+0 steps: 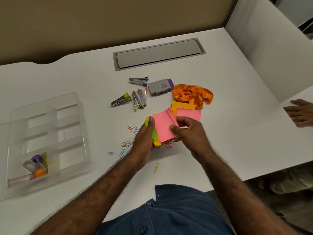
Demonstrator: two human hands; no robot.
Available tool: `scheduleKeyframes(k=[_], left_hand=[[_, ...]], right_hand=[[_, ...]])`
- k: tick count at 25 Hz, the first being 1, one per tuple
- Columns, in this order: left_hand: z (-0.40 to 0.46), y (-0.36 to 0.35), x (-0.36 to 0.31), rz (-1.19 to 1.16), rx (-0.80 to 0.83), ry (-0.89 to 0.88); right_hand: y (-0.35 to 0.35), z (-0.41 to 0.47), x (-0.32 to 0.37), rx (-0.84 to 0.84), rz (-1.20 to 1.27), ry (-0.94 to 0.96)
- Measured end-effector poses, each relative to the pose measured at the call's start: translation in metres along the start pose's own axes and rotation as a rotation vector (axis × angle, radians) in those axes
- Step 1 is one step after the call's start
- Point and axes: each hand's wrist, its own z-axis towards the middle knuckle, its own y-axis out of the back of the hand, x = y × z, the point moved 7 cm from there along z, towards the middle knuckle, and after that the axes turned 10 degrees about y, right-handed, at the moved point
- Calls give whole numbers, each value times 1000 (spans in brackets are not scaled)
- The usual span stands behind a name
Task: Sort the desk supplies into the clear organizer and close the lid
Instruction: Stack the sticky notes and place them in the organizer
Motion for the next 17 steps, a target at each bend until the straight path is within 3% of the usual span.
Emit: scheduleKeyframes(k=[4,8,12,17], left_hand=[[3,3,6,71,-40,-37],[7,12,9,40,-68,-4],[12,16,13,37,-75,3],[17,20,18,24,-88,20]], right_hand=[[-11,2,4,72,-251,119],[26,28,5,-81,-578,252],[59,63,-21,-13,-854,103],[65,71,-36,25,-853,64]])
